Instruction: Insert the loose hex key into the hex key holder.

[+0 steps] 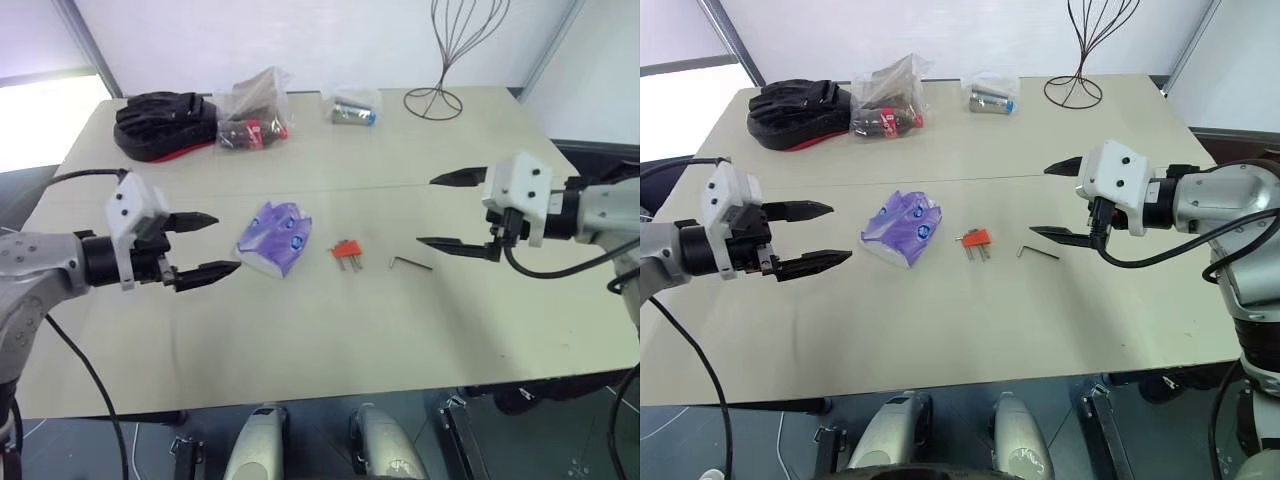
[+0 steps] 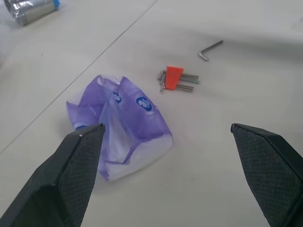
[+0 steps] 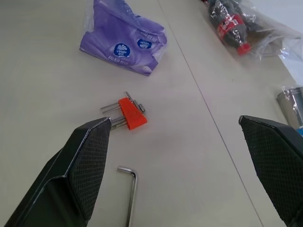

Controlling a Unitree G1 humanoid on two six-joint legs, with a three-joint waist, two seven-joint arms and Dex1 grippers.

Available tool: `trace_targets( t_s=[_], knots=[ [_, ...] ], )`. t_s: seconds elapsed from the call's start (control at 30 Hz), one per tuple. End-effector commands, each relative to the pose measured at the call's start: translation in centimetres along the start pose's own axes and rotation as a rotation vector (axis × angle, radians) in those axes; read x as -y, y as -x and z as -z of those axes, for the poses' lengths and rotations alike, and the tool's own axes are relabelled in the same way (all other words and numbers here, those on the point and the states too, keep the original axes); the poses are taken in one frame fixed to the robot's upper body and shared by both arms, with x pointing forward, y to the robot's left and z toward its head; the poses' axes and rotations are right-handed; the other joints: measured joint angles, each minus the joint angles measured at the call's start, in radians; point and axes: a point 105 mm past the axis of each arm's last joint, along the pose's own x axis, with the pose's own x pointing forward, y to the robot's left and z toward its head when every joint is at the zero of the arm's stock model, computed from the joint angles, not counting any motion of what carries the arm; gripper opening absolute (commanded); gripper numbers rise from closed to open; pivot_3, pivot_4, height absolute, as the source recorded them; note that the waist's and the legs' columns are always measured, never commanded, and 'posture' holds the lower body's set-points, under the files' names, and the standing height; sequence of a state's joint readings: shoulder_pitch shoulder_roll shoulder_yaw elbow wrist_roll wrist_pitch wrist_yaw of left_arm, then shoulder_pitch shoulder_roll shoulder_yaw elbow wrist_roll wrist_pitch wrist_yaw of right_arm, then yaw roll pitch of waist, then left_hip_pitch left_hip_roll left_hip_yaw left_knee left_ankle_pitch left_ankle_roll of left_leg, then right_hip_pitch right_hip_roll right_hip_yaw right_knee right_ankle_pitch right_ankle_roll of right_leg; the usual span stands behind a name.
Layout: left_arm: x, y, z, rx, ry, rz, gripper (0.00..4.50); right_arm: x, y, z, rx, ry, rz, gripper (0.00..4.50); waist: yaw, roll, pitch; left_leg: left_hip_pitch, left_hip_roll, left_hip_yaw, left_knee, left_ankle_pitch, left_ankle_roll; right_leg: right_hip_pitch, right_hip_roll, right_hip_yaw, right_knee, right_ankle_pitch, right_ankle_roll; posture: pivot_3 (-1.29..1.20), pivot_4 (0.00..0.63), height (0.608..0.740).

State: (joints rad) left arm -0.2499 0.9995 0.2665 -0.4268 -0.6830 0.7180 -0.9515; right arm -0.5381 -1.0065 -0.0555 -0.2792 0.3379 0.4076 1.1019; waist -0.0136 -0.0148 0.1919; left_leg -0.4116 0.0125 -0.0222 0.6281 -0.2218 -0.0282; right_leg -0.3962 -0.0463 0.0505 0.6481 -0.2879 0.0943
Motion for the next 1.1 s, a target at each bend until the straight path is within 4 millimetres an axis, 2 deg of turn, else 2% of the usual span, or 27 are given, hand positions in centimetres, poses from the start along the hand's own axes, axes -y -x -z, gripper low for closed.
trace_targets(
  t_s=[0.03, 0.13, 0.3, 0.47, 0.8, 1.0, 1.1],
  knots=[
    [-0.5, -0.1, 0.1, -0.036, -0.102, -0.022, 4.47, 0.5, 0.6, -1.3, 0.020, 0.050, 0.034, 4.50, 0.000, 0.000, 0.000, 0.000, 0.000, 0.000, 0.000, 0.000, 0.000, 0.000, 0.000, 0.000, 0.000, 0.000, 0.000, 0.00, 0.150, 0.740],
    [-0.6, -0.5, 1.6, -0.091, -0.140, -0.008, 4.47, 0.3, 0.5, -1.3, 0.018, 0.049, 0.035, 4.50, 0.000, 0.000, 0.000, 0.000, 0.000, 0.000, 0.000, 0.000, 0.000, 0.000, 0.000, 0.000, 0.000, 0.000, 0.000, 0.00, 0.150, 0.740],
    [-0.9, -1.1, 2.6, -0.088, -0.129, 0.010, 4.47, 0.2, 0.4, -1.3, 0.018, 0.047, 0.041, 4.50, 0.000, 0.000, 0.000, 0.000, 0.000, 0.001, 0.000, 0.000, 0.000, 0.000, 0.000, 0.000, 0.000, 0.000, 0.000, 0.00, 0.150, 0.740],
    [-1.9, -3.7, 4.9, -0.095, -0.122, 0.026, 4.47, -0.3, 0.1, -1.2, 0.016, 0.040, 0.043, 4.50, 0.003, 0.000, 0.000, 0.000, 0.000, 0.001, 0.001, 0.000, 0.000, 0.000, 0.000, 0.000, 0.000, 0.000, 0.000, 0.00, 0.150, 0.740],
    [-4.0, -8.6, 6.4, -0.021, -0.029, 0.041, 4.47, -0.7, 0.2, -1.2, 0.010, 0.027, 0.060, 4.50, 0.001, 0.000, 0.000, -0.002, -0.001, 0.003, 0.002, 0.000, 0.000, -0.001, 0.002, -0.001, 0.002, 0.002, 0.004, 0.00, 0.150, 0.740],
    [-4.1, -9.9, 7.3, -0.047, -0.012, 0.070, 4.47, -0.6, 0.3, -1.3, 0.009, 0.027, 0.078, 4.50, 0.001, 0.000, 0.000, -0.002, -0.001, 0.003, 0.002, 0.000, 0.001, -0.001, 0.002, -0.001, 0.003, 0.003, 0.005, 0.00, 0.150, 0.740],
    [-4.2, -10.1, 7.5, -0.051, -0.002, 0.077, 3.63, -0.7, 0.2, -1.4, 0.011, 0.026, 0.082, 4.50, 0.001, 0.000, 0.000, -0.002, -0.001, 0.003, 0.003, 0.000, 0.001, -0.001, 0.002, -0.001, 0.003, 0.003, 0.005, 0.00, 0.150, 0.740]
  ],
)
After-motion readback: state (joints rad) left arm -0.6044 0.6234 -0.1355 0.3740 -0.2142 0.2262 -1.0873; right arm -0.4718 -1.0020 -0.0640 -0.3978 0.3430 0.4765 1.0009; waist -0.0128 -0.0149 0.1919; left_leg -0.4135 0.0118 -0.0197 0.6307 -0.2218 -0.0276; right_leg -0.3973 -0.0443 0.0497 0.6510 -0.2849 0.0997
